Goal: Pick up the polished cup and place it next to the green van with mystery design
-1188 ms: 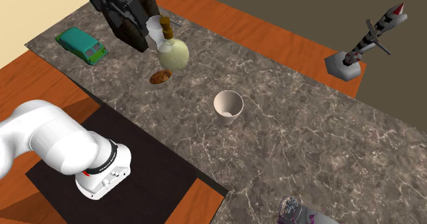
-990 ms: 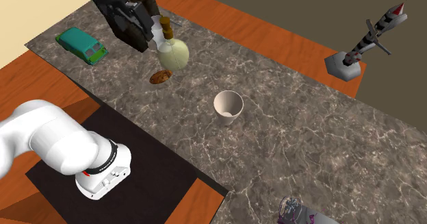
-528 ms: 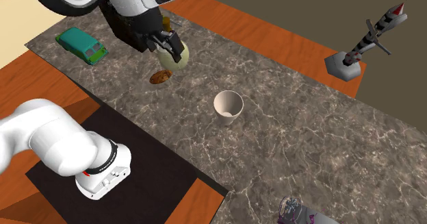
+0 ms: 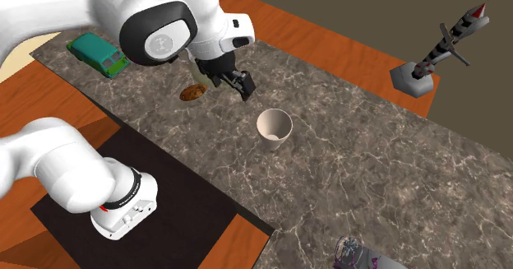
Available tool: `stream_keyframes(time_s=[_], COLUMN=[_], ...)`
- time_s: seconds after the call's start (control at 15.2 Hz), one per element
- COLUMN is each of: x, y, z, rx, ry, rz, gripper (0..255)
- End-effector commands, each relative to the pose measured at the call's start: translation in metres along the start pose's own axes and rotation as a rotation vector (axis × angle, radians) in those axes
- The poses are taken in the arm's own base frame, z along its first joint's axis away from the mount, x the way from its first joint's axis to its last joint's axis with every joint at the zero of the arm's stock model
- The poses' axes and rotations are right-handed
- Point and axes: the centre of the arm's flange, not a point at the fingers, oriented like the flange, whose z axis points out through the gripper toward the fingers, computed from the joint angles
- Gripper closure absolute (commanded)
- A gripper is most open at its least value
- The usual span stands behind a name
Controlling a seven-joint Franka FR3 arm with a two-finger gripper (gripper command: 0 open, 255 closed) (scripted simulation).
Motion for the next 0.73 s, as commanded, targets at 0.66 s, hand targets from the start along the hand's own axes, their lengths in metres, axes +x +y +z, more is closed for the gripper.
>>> stream_keyframes(time_s=[0.66], x=[0.013], y=[0.06], z=[0.092], rx=[-0.011], ry=[0.002], rz=[0.03], gripper=[0])
